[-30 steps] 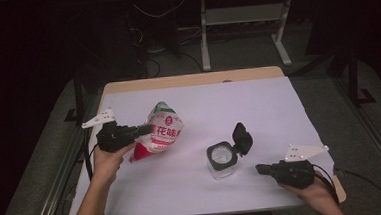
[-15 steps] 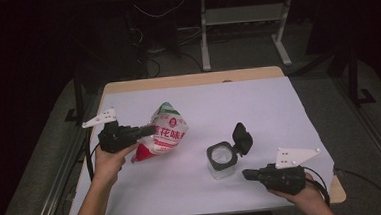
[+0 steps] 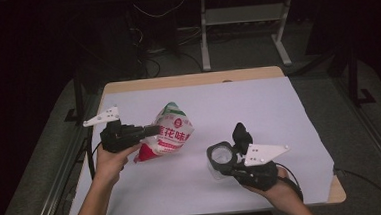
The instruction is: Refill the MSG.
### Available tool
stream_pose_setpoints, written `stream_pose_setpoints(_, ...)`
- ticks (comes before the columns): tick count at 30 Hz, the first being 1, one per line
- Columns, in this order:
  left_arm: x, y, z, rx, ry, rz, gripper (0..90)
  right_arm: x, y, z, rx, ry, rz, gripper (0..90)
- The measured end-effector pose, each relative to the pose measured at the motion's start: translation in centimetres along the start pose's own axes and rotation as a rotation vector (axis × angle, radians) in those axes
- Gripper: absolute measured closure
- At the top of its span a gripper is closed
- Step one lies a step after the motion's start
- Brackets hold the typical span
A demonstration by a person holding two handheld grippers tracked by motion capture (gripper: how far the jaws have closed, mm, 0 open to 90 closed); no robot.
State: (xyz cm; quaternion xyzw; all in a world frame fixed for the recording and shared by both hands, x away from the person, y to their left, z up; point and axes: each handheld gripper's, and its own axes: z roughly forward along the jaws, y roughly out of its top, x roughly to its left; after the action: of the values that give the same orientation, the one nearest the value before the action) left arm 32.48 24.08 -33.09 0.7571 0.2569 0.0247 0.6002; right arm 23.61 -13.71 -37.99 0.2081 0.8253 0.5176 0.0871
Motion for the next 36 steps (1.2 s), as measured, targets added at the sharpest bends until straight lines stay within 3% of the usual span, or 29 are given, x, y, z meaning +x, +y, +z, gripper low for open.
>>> stream_pose_setpoints(4, -0.5, 0.4, 0.1, 0.002, -0.010, 0.011, 90.0, -0.3, 1.4, 1.4, -0.015, -0.067, 0.003, 90.0)
stream_pose_setpoints(14, -1.6, 1.7, -0.3, 0.009, -0.053, 0.023, 90.0, -0.8, 3.4, 5.1, -0.016, -0.153, 0.018, 90.0)
stream_pose_setpoints(21, -2.7, 2.9, -0.8, -0.009, -0.088, 0.026, 90.0, -0.6, 4.0, 7.6, -0.041, -0.187, 0.019, 90.0)
stream_pose_setpoints(25, -3.3, 3.2, -1.1, -0.003, -0.112, 0.029, 90.0, 0.0, 4.4, 8.4, -0.059, -0.224, 0.013, 90.0)
stream_pose_setpoints(27, -3.7, 3.3, -1.2, -0.004, -0.121, 0.020, 90.0, 0.2, 4.5, 8.6, -0.064, -0.223, 0.037, 90.0)
stream_pose_setpoints(36, -5.4, 3.1, -0.8, -0.001, -0.135, 0.001, 90.0, 1.3, 3.6, 9.0, -0.108, -0.269, 0.058, 90.0)
